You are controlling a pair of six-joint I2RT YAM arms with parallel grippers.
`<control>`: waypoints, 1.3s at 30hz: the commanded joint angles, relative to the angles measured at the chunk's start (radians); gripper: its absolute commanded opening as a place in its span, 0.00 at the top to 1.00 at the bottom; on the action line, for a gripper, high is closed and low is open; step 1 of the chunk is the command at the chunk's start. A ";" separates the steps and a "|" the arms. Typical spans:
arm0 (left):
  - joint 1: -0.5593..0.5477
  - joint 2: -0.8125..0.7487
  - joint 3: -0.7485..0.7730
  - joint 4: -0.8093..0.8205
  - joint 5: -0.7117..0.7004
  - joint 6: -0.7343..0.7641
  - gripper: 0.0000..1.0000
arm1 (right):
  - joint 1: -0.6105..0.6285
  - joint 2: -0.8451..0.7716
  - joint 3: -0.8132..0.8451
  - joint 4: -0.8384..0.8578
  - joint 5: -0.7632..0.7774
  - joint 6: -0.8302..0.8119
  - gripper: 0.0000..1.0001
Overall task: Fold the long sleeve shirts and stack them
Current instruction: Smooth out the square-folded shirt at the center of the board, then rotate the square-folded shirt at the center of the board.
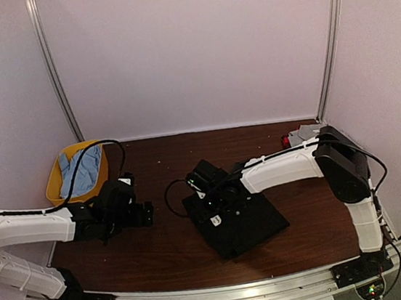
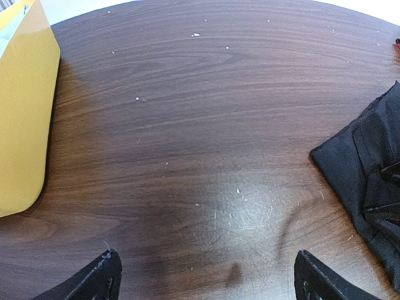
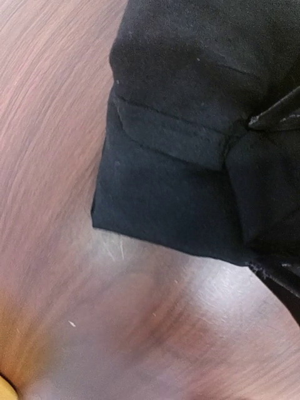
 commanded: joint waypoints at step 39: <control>-0.070 0.533 0.173 0.510 0.719 -0.207 0.09 | -0.085 -0.787 -0.990 0.279 -0.132 0.289 0.15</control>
